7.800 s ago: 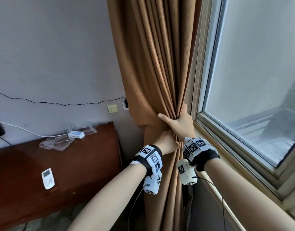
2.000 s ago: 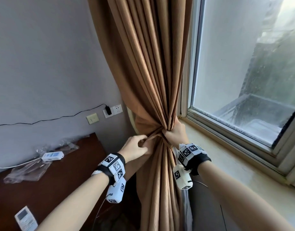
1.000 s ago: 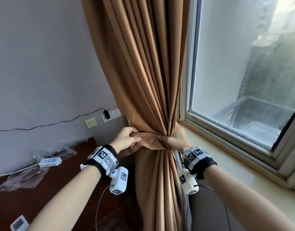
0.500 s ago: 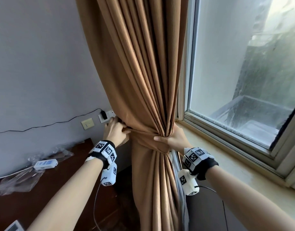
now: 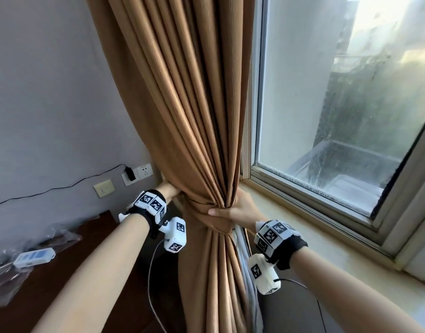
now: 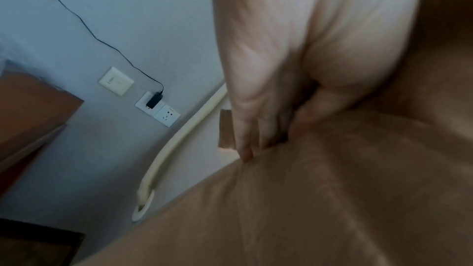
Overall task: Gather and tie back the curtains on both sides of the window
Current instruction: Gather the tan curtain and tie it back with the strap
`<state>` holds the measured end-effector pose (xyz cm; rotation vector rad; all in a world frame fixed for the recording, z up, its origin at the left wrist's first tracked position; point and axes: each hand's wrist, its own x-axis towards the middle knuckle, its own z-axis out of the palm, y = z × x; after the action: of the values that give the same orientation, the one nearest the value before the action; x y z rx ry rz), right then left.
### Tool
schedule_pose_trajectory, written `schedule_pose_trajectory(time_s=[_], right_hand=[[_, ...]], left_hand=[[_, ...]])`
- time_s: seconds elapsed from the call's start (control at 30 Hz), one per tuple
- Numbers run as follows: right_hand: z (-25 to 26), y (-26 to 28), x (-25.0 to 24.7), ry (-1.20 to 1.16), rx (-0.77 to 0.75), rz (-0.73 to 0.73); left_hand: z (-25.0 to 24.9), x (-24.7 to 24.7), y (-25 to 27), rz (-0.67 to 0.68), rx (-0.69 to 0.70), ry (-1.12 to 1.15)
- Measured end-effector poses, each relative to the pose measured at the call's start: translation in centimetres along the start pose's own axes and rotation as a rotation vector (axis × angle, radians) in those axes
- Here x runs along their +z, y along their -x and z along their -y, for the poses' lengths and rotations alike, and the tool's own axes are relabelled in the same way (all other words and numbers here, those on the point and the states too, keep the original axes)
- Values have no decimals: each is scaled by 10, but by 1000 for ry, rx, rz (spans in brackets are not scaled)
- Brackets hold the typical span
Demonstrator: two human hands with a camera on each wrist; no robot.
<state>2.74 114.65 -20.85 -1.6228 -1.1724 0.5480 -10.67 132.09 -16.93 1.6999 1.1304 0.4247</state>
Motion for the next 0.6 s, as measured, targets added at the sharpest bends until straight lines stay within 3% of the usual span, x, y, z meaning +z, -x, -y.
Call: schedule_pose_trajectory(time_s=[0.13, 0.27, 0.37, 0.5, 0.6], right_hand=[[-7, -5, -7, -4, 19, 37], [-15, -10, -15, -19, 10, 51], [-17, -17, -23, 0, -7, 36], [-16, -28, -26, 65, -39, -31], [-15, -35, -21, 156, -70, 1]], left_hand=[[-9, -4, -4, 294, 31, 28], [-8, -13, -8, 736, 57, 113], [-22, 1, 11, 865, 5, 159], [-23, 25, 17, 653, -2, 226], [-25, 44, 22, 332, 116, 210]])
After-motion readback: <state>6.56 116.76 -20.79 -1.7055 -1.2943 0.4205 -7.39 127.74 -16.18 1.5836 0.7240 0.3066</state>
